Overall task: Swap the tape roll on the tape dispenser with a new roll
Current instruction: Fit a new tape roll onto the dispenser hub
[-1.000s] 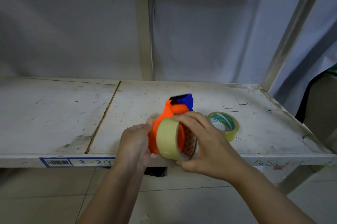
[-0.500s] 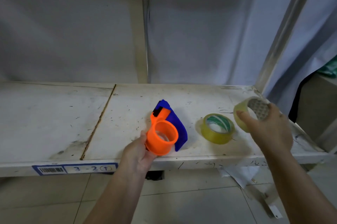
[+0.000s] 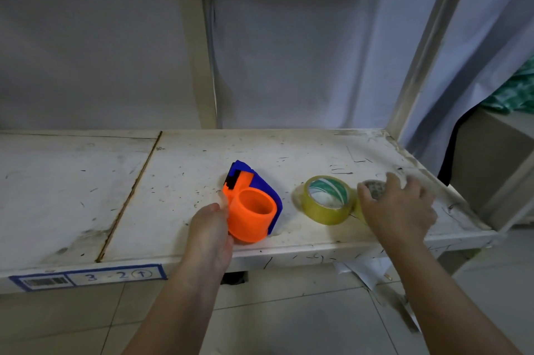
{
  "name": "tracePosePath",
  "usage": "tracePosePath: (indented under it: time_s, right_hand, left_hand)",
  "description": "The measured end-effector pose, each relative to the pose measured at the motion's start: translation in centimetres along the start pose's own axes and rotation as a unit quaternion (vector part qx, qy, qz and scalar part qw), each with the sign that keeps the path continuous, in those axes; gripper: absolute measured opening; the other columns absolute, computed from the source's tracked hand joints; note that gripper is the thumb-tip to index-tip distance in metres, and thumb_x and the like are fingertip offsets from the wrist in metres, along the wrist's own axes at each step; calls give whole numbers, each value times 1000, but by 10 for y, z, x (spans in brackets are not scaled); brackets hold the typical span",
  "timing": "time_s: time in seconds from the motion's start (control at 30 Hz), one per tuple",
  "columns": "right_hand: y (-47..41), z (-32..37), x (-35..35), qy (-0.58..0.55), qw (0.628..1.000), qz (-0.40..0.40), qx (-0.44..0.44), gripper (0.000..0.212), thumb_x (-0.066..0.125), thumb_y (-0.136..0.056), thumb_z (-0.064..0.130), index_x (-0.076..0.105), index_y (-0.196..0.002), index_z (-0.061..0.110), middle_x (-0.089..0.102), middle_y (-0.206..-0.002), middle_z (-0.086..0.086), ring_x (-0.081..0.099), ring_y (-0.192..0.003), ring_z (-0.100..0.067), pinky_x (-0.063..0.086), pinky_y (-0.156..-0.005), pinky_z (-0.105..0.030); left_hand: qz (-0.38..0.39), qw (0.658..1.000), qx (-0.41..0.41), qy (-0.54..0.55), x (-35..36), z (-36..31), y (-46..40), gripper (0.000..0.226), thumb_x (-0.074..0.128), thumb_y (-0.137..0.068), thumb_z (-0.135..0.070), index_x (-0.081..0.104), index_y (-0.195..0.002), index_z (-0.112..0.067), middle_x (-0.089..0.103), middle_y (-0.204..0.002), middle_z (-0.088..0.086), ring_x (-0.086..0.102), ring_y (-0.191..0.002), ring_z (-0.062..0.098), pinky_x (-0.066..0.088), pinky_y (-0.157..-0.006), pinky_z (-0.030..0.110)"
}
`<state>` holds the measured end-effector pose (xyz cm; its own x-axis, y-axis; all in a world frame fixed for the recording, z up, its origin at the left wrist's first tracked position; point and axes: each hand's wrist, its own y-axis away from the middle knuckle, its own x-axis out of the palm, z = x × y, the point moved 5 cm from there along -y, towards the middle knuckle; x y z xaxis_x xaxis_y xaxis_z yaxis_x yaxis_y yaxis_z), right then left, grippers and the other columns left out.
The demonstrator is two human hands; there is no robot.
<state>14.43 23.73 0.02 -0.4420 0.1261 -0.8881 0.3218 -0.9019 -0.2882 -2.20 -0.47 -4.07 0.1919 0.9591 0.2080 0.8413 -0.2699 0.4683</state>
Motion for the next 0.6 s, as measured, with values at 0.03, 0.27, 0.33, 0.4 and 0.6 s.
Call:
tracePosePath:
  time_s: [0.03, 0.27, 0.33, 0.4, 0.6]
  right_hand:
    - [4, 13, -4, -20, 997, -36, -71, 57, 53, -83, 54, 56, -125, 15, 51, -135, -16, 41, -121, -39, 41, -90, -49]
    - [36, 48, 31, 115, 937, 99, -313, 32, 57, -85, 41, 66, -111, 24, 70, -108, -1, 52, -110, -26, 42, -84, -37]
    - [35, 46, 32, 59, 948, 112, -291, 24, 55, -89, 31, 65, -108, 22, 70, -102, -5, 54, -105, -28, 43, -77, -35]
    - [32, 45, 26, -121, 951, 149, -242, 12, 56, -90, 25, 64, -98, 23, 69, -93, -4, 58, -92, -26, 44, -71, -35]
    - [57, 74, -7, -501, 742, 376, -238, 15, 59, -89, 19, 67, -98, 10, 67, -95, -16, 62, -89, -19, 49, -86, -31]
  left_hand:
    - [-17, 999, 11, -29, -2, -1, -1, 51, 39, -96, -4, 27, -145, -5, 33, -150, 17, 42, -130, 36, 37, -104, 57]
    - [-89, 986, 63, -123, -6, -12, 15, 46, 39, -93, -3, 43, -137, -14, 44, -142, 11, 45, -120, 27, 36, -85, 34]
    - [-94, 982, 87, -141, -8, -17, 23, 46, 39, -91, -2, 44, -135, -16, 45, -140, 9, 44, -110, 22, 35, -82, 33]
    - [-97, 970, 142, -171, -10, -26, 31, 44, 42, -92, -6, 45, -133, -20, 46, -140, 4, 46, -114, 19, 36, -84, 32]
    - [32, 934, 303, -186, 7, -55, 72, 32, 55, -90, -28, 58, -122, -23, 62, -119, -10, 57, -110, 4, 48, -93, 27]
